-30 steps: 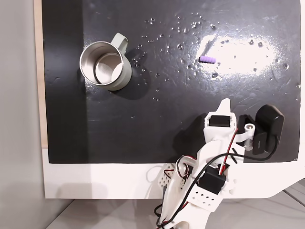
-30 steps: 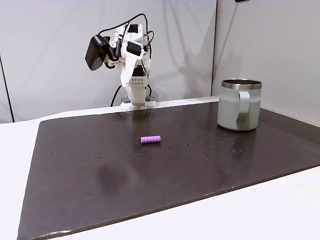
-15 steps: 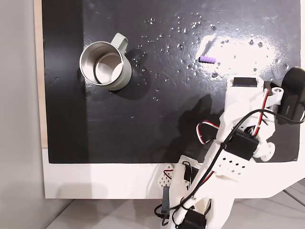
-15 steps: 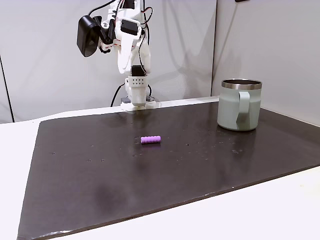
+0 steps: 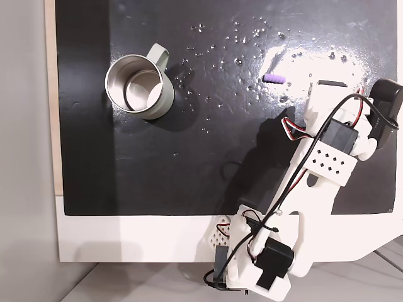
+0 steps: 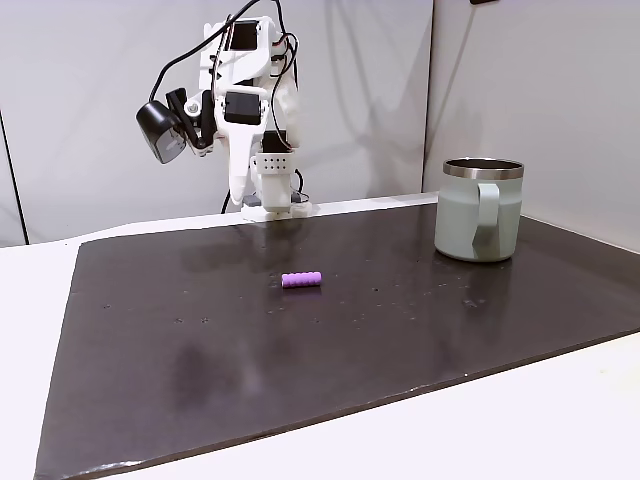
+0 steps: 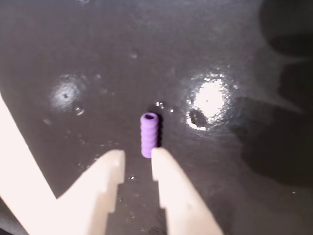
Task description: Grasp a pengrip and put it in the cup.
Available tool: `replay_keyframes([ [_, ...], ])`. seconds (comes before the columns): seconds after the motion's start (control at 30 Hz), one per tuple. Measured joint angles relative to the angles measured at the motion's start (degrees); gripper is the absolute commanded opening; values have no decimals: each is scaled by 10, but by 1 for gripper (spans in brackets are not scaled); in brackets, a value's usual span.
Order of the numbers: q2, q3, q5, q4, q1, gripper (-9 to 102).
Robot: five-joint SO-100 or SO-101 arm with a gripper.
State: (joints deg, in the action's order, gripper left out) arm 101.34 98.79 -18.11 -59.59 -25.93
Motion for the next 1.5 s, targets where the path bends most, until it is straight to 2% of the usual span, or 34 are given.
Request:
replay_keyframes([
  [0.27,-61,-24,14,-11,0,3],
  [0.6,-147,-96,32,-24,13,17],
  [1.2,-295,-207,139,-110,148,17],
  [1.5,-379,-278,156,-157,142,16],
])
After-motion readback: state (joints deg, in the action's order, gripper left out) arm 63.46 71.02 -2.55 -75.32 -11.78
